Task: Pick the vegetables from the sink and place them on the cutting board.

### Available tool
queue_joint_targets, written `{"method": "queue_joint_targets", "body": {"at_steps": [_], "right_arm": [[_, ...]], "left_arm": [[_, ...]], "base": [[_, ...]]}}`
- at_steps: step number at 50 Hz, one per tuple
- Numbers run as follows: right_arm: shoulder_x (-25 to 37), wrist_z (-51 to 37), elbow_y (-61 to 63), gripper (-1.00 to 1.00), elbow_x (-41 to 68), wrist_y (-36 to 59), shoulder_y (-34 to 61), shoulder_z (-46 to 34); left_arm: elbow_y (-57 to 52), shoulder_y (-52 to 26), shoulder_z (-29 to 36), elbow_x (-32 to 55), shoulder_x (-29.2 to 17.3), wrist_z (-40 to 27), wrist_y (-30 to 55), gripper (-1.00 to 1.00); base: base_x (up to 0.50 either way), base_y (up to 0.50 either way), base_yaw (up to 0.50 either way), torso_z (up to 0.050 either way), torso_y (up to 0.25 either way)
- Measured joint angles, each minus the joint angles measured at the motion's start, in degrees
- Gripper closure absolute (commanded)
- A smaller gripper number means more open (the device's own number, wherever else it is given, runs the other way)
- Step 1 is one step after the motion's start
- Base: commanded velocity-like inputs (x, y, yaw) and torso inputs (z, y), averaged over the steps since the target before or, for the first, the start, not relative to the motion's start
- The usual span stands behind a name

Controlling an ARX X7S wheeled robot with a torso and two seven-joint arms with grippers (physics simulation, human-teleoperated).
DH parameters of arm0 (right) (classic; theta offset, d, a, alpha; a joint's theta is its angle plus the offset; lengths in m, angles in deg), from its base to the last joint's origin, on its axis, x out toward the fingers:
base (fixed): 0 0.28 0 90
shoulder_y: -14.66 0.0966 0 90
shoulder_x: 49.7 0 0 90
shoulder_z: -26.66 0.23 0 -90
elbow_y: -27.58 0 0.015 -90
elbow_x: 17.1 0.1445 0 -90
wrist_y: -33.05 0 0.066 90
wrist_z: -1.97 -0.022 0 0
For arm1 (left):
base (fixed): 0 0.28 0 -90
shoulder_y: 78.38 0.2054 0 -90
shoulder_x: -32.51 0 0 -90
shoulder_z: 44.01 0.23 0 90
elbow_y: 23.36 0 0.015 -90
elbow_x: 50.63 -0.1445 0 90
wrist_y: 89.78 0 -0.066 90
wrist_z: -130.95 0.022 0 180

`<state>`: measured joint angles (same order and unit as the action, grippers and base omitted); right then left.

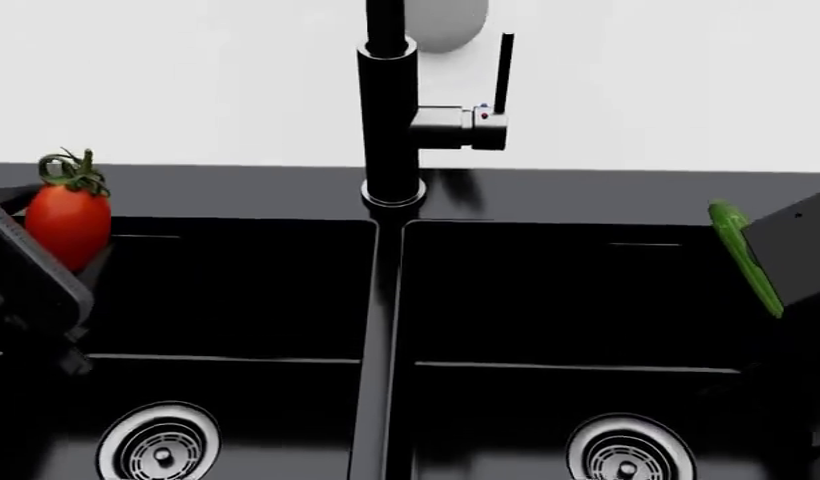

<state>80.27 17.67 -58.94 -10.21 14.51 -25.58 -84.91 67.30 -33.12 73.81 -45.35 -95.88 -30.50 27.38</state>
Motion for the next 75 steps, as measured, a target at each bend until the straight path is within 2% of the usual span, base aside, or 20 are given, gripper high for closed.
{"method": "queue_joint_targets", "body": {"at_steps": [17,31,48,75], "right_arm": [[1.08,-1.98,21.25,1.0,1.76,8.93,-6.13,10.37],[-0.9,-4.19,26.27,1.0,1.61,12.63,-4.19,12.0],[-2.85,-7.73,30.9,1.0,2.14,16.71,-2.92,14.19],[0.87,-25.89,35.67,1.0,22.58,18.07,-2.04,16.84]], "left_arm": [[-4.26,3.34,-5.2,2.0,2.85,-7.37,0.77,1.0],[-6.56,5.15,-6.67,3.26,5.25,-10.39,1.79,1.0],[-13.99,8.1,-6.11,1.87,6.82,-14.74,2.75,1.0],[-19.04,7.93,-3.52,-1.1,10.49,-19.42,2.88,1.0]], "base": [[-0.35,0.0,0.0,0.0,0.25],[0.0,-0.34,0.0,0.0,0.24],[0.0,-0.5,0.0,0.0,0.0],[0.0,-0.5,0.0,0.0,0.0]]}}
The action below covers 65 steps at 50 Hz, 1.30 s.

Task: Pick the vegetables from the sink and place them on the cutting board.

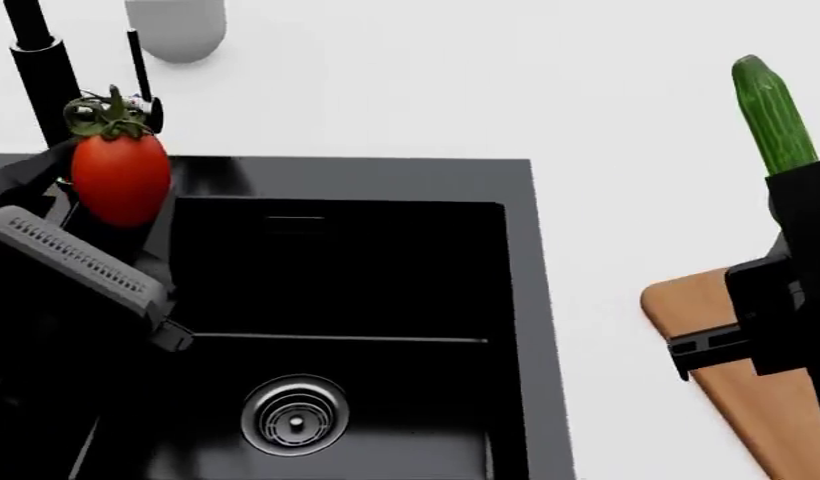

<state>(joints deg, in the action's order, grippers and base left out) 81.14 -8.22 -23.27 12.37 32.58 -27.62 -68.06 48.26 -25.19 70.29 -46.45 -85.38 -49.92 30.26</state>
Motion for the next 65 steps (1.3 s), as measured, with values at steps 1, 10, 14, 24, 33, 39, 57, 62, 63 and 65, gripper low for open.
{"method": "queue_joint_targets", "body": {"at_steps": [1,10,14,24,33,39,57,62,63,65], "right_arm": [[0.09,-0.49,0.02,1.0,0.5,-0.03,0.1,-0.04],[0.71,-3.99,0.15,1.0,4.28,-0.17,0.58,-0.23],[0.95,-5.24,0.1,1.0,5.8,-0.22,0.71,-0.16],[1.34,-7.37,-0.39,1.0,8.56,-0.96,0.82,-0.18],[1.34,-8.67,-0.42,1.0,10.44,-1.19,1.15,-0.08],[1.46,-9.5,-0.21,1.0,11.64,-1.27,0.99,0.34],[1.48,-12.82,1.1,1.0,15.75,-0.76,0.84,1.38],[1.71,-15.33,1.07,1.0,18.22,-0.47,1.33,1.13],[1.78,-15.88,1.05,1.0,18.79,-0.43,1.45,1.06],[1.91,-16.92,0.99,1.0,19.91,-0.44,1.68,0.94]], "left_arm": [[-0.3,0.01,0.0,0.03,0.05,-0.06,0.16,1.0],[-2.29,-0.15,0.42,0.14,0.43,-0.36,1.71,1.0],[-2.62,-0.38,0.65,0.27,0.85,-0.45,2.48,1.0],[-3.48,-1.46,1.9,0.48,1.63,-0.14,5.35,1.0],[-4.94,-2.82,3.37,0.76,2.18,0.65,8.41,1.0],[-5.75,-3.99,3.94,1.43,3.09,1.08,11.03,1.0],[-2.05,-11.0,6.07,8.04,10.4,6.73,17.7,1.0],[0.57,-12.69,6.12,10.62,12.96,8.7,19.28,1.0],[1.07,-12.97,6.1,11.08,13.39,9.04,19.54,1.0],[2.06,-13.49,6.02,11.94,14.18,9.65,20.02,1.0]], "base": [[0.0,-0.5,0.0,0.0,0.0],[0.0,-0.5,0.0,0.0,0.0],[0.0,-0.5,0.0,0.0,0.0],[0.0,-0.5,0.0,0.0,0.0],[0.0,-0.5,0.0,0.0,0.0],[0.0,-0.5,0.0,0.0,0.0],[0.0,-0.22,0.0,0.0,0.001],[0.0,0.0,0.0,0.0,0.0],[0.0,0.0,0.0,0.0,0.0],[0.0,0.0,0.0,0.0,0.0]]}}
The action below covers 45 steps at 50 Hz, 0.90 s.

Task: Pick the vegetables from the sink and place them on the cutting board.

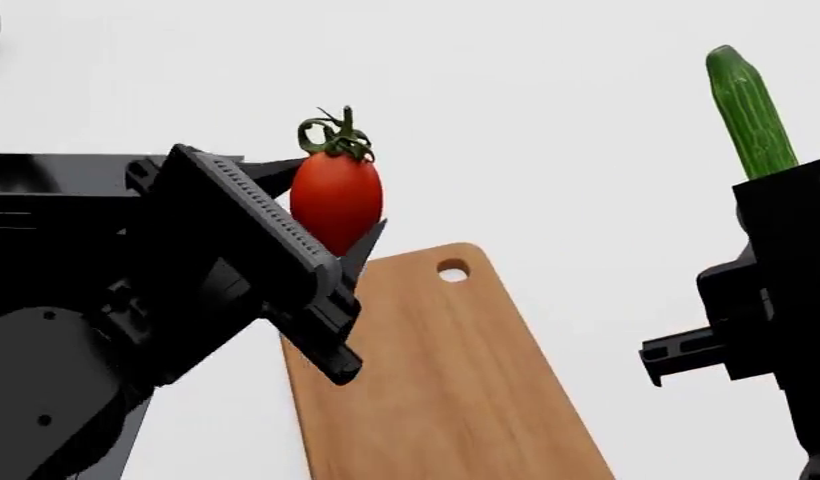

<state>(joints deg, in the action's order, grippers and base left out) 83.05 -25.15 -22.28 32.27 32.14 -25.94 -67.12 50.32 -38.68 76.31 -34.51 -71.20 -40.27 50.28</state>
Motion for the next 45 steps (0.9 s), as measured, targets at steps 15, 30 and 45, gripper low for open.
{"method": "queue_joint_targets", "body": {"at_steps": [15,30,45], "right_arm": [[0.46,-5.17,-0.88,1.0,6.1,-0.83,1.01,-0.4],[1.41,-7.44,-1.22,1.0,9.07,-2.7,0.57,-0.52],[1.99,-8.45,-1.74,1.0,10.39,-4.43,0.32,-1.25]], "left_arm": [[9.12,-1.7,1.14,2.65,3.45,2.65,0.96,1.0],[14.68,0.69,3.9,2.29,3.93,3.19,-0.72,1.0],[16.83,2.98,6.19,1.66,3.38,2.62,-1.08,1.0]], "base": [[0.0,0.0,0.0,0.0,0.0],[0.0,0.0,0.0,0.0,0.001],[0.0,0.0,0.0,0.0,0.0]]}}
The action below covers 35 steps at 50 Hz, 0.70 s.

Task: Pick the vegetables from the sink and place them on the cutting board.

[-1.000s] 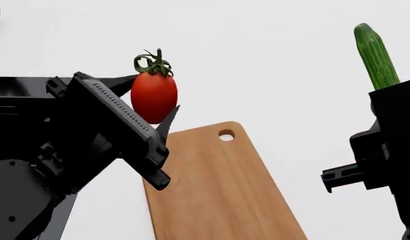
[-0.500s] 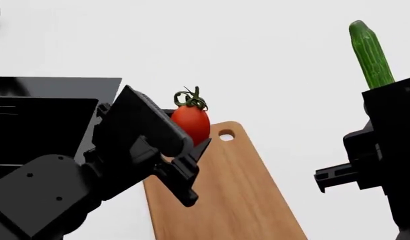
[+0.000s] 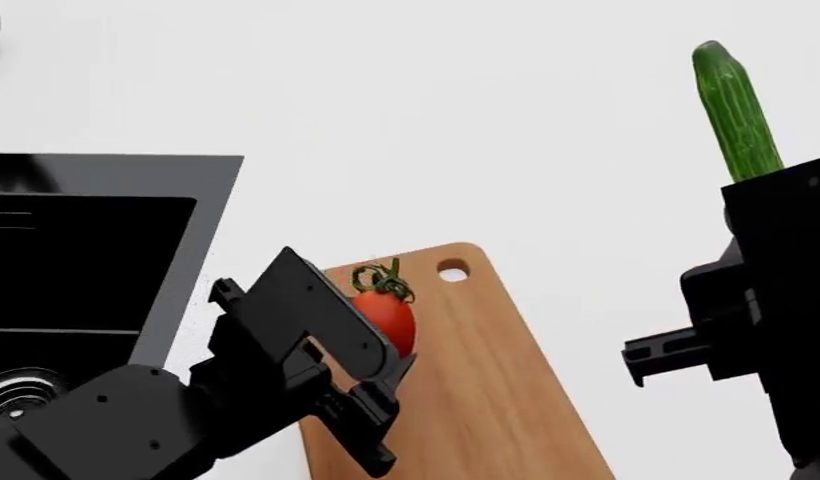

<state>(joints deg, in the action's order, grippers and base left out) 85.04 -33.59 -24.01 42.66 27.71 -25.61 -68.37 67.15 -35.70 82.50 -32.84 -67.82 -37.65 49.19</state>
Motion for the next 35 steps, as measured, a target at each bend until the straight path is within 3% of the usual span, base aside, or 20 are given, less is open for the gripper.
{"method": "queue_joint_targets", "body": {"at_steps": [15,16,35], "right_arm": [[0.71,-0.9,0.05,1.0,1.59,-1.27,-0.59,0.21],[0.76,-0.94,0.05,1.0,1.66,-1.37,-0.64,0.19],[0.14,-4.1,-0.73,1.0,6.85,0.09,0.73,0.75]], "left_arm": [[0.21,0.16,1.48,-0.44,-0.16,-0.76,0.32,1.0],[0.16,0.16,1.54,-0.44,-0.18,-0.82,0.33,-1.0],[-3.18,-0.14,-0.71,1.15,-0.98,-3.71,1.35,-1.0]], "base": [[0.0,0.0,0.0,0.0,0.0],[0.0,0.0,0.0,0.0,0.0],[0.0,0.0,0.0,0.0,0.0]]}}
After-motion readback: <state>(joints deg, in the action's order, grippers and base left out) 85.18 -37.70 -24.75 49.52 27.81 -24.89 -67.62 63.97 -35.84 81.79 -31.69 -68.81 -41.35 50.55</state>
